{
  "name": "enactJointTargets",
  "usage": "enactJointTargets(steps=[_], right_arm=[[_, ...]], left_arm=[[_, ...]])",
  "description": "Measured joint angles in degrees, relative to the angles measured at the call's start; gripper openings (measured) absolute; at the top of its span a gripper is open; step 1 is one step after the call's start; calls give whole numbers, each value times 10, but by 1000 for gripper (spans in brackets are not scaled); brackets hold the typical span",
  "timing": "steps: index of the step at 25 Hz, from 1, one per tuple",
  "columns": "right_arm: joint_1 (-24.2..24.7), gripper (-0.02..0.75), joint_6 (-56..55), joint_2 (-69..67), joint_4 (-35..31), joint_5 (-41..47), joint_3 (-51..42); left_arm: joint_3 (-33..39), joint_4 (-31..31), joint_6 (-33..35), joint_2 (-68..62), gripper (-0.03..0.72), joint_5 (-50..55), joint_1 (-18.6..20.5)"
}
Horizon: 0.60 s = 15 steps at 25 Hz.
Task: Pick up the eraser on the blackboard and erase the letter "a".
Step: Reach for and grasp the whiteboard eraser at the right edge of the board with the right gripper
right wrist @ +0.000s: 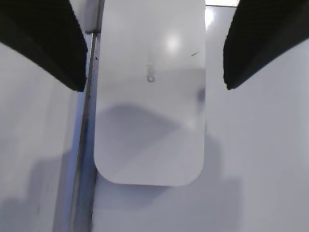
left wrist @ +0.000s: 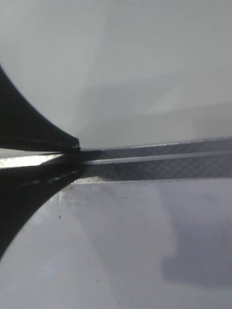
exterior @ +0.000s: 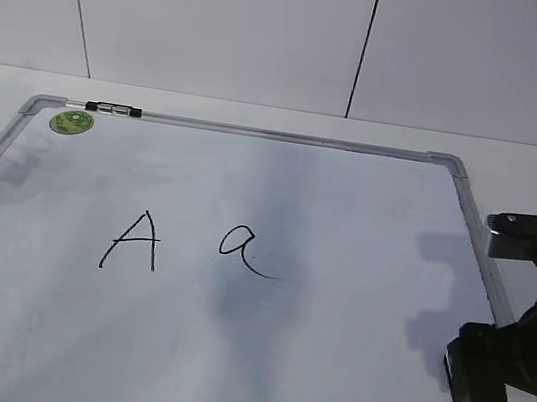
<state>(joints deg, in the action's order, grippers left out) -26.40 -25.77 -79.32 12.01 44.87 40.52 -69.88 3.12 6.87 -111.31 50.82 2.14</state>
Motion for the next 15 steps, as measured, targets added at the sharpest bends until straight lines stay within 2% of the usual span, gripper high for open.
enactJointTargets(steps=[15], right_arm=[[0,676,2,-40,8,-15,0]], left_arm=[[0,0,0,0,54,0,0]])
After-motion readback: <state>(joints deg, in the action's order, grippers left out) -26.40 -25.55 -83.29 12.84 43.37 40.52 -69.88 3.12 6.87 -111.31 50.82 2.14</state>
